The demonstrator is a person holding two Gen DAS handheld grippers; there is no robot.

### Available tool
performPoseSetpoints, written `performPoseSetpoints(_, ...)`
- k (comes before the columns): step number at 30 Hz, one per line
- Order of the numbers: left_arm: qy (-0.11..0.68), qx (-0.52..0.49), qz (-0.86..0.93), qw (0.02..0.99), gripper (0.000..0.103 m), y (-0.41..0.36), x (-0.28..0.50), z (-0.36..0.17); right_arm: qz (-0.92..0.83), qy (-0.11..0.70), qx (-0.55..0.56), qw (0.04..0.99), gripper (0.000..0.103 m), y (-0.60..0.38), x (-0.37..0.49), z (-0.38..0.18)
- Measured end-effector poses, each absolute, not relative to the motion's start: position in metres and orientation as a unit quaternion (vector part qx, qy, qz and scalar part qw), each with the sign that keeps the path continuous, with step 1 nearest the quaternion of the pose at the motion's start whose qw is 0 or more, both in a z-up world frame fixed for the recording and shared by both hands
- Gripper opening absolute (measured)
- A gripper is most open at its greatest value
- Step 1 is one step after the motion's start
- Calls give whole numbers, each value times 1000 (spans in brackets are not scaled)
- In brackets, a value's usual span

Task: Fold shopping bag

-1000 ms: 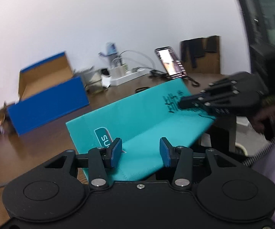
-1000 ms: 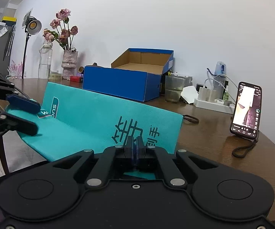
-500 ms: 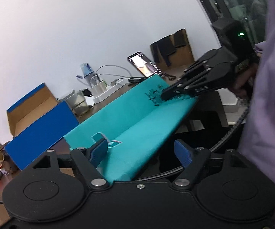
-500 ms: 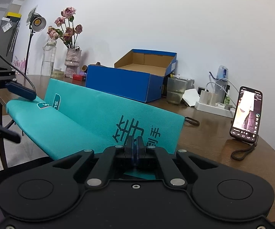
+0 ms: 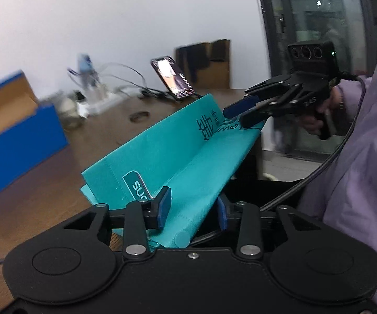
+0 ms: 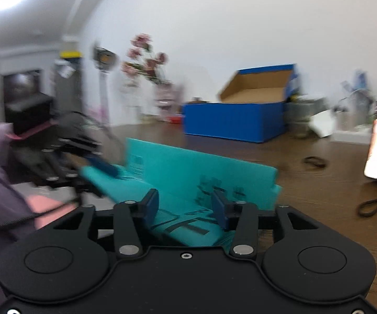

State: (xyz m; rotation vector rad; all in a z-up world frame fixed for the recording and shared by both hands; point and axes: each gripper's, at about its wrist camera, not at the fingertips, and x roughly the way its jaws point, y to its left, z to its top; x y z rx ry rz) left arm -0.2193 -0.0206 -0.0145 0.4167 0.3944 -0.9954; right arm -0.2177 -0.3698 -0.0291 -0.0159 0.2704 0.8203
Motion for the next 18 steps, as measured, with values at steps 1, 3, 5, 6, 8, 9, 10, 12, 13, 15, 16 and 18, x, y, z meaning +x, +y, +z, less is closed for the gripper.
performPoseSetpoints(1, 194, 195, -480, 833, 35, -19, -214, -13, 409, 134, -11, 902, 56, -371, -216, -29)
performPoseSetpoints(3, 205, 205, -489, 823, 35, -20, -204, -11, 438, 152, -16, 886, 56, -371, -211, -31)
performPoseSetpoints(5, 215, 205, -493, 818, 35, -21, -198, -8, 455, 149, -36, 877, 66, -368, -212, -35)
performPoseSetpoints(6, 222, 195, -497, 816, 35, -19, -193, -7, 457, 145, -47, 876, 69, -367, -212, -35)
performPoseSetpoints(8, 234, 174, -504, 813, 34, -15, -186, -4, 457, 135, -70, 877, 71, -365, -213, -35)
performPoseSetpoints(9, 240, 164, -507, 812, 34, -13, -183, -4, 453, 131, -82, 878, 70, -365, -212, -36)
performPoseSetpoints(10, 245, 154, -510, 810, 34, -12, -179, -3, 449, 130, -87, 879, 63, -365, -211, -36)
performPoseSetpoints(12, 253, 137, -516, 807, 34, -6, -174, -3, 447, 142, -64, 881, 46, -369, -203, -34)
performPoseSetpoints(13, 254, 131, -519, 805, 34, -3, -172, -2, 448, 156, -27, 880, 42, -374, -196, -32)
performPoseSetpoints(15, 245, 118, -517, 812, 34, 1, -166, 1, 436, 181, 83, 878, 33, -384, -179, -33)
performPoseSetpoints(16, 241, 100, -513, 818, 33, 3, -163, 3, 427, 187, 120, 876, 31, -387, -173, -35)
performPoseSetpoints(18, 228, 72, -493, 836, 32, 5, -159, 3, 407, 195, 165, 877, 30, -387, -166, -39)
